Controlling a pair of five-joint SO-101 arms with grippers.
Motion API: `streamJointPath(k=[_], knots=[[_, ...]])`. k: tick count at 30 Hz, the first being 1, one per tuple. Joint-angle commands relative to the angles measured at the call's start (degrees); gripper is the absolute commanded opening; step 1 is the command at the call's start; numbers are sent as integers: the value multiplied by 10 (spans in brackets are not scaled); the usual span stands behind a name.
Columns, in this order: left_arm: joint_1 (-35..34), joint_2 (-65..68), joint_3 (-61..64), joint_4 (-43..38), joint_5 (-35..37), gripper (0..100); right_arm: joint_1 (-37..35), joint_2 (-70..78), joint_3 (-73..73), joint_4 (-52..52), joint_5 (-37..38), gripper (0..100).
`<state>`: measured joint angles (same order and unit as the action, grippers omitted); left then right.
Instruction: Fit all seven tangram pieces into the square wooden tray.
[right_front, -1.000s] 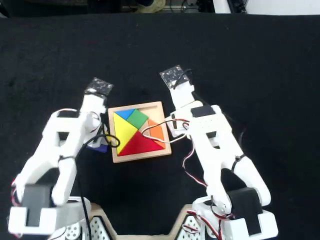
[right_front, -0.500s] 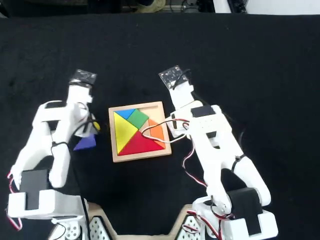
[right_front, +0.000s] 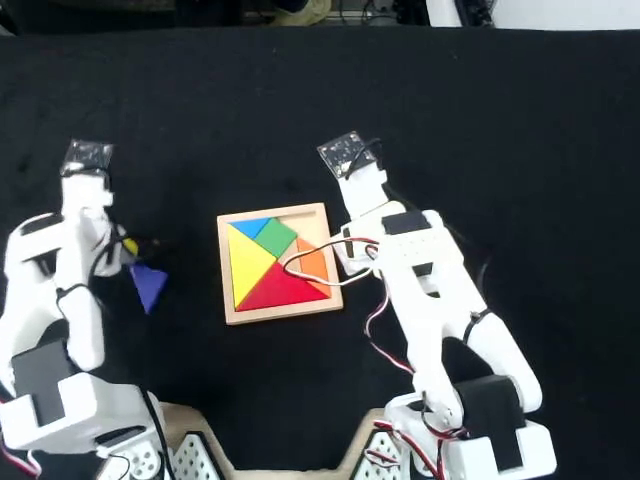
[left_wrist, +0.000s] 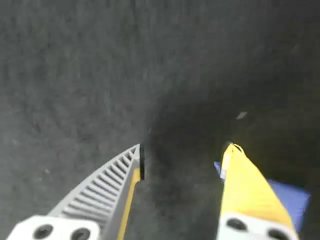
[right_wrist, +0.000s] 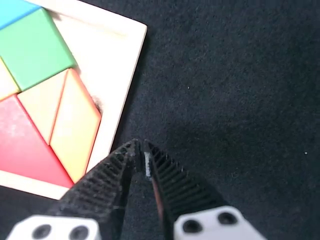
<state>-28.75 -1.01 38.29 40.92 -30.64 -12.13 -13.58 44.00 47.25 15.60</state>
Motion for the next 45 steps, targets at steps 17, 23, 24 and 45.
streamJointPath(k=[17,23,24,45], knots=[[61,-314,-60,364,-271,254,16,6,-22,-7,4,11],[136,-419,48,267,17,253,16,6,-22,-6,4,11],[127,-425,68,235,65,253,16,6,-22,-6,4,11],[109,-416,265,59,461,334,13,1,-14,-6,5,11]])
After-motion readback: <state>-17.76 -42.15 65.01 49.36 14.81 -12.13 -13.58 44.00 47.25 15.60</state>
